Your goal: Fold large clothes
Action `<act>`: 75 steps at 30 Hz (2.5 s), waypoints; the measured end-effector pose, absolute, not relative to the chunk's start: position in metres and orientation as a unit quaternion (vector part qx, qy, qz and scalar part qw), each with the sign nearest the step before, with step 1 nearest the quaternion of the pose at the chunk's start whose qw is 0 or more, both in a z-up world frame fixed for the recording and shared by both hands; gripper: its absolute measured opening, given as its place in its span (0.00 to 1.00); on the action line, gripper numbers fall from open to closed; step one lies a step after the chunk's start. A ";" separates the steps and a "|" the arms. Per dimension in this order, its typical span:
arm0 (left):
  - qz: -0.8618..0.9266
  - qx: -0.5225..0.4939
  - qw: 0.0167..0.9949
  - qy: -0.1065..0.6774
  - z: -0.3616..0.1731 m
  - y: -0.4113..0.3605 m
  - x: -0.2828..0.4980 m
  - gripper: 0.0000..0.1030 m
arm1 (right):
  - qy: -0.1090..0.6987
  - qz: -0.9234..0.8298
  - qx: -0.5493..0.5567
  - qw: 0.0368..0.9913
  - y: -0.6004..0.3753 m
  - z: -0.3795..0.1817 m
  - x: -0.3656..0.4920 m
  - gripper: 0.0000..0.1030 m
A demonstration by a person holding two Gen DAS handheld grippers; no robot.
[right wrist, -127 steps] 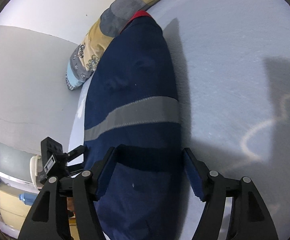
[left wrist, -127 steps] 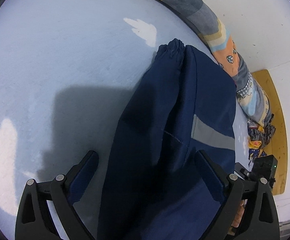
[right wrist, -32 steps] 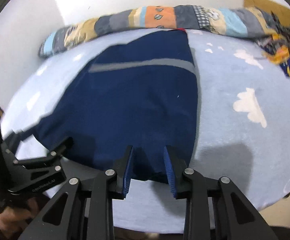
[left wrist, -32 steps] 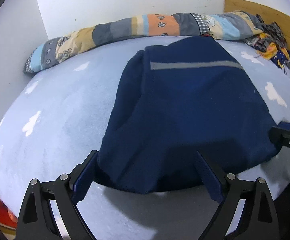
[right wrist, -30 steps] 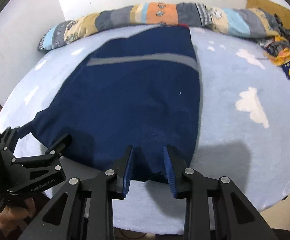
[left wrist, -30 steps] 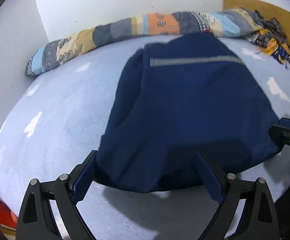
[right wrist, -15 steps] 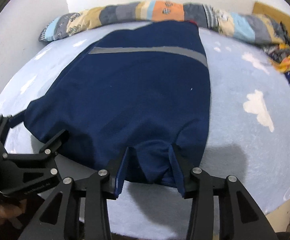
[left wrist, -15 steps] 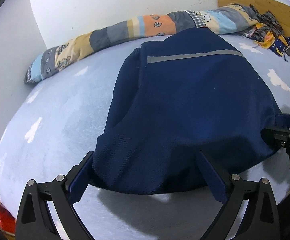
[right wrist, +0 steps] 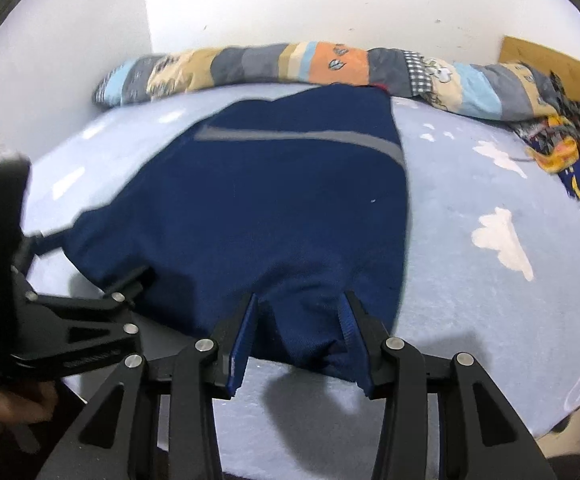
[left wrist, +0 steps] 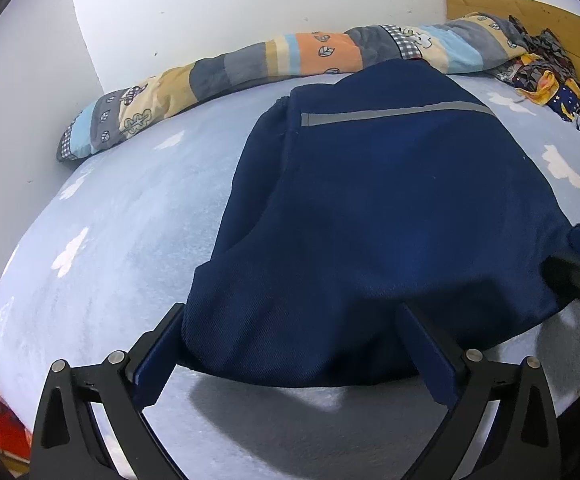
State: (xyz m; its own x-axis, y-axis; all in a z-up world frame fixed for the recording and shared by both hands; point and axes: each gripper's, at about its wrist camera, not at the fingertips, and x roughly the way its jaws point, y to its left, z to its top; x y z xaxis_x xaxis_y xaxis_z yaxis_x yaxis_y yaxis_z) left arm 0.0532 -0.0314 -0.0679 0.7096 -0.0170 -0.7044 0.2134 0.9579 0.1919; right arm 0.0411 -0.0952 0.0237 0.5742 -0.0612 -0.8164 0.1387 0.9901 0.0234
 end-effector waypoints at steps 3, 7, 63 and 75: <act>-0.060 0.135 0.916 0.373 -0.068 -0.033 0.053 1.00 | 0.446 -0.069 0.062 0.890 -0.103 0.031 0.032 0.48; -0.057 0.137 0.917 0.370 -0.069 -0.035 0.054 1.00 | 0.436 -0.079 0.075 0.893 -0.111 0.036 0.027 0.51; -0.103 0.061 0.932 0.341 0.014 -0.005 -0.029 0.98 | 0.418 -0.102 0.055 0.901 -0.091 0.084 -0.022 0.94; -0.110 0.060 0.910 0.395 0.027 -0.012 0.005 0.95 | 0.425 -0.101 0.033 0.899 -0.083 0.081 -0.021 0.94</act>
State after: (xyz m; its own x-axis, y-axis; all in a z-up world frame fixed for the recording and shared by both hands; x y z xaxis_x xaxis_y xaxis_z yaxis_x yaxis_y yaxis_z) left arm 0.0052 -0.0118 0.0275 0.6640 -0.1520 -0.7321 0.2474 0.9686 0.0233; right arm -0.0212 -0.0828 0.0807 0.6179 -0.1543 -0.7709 0.2098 0.9774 -0.0275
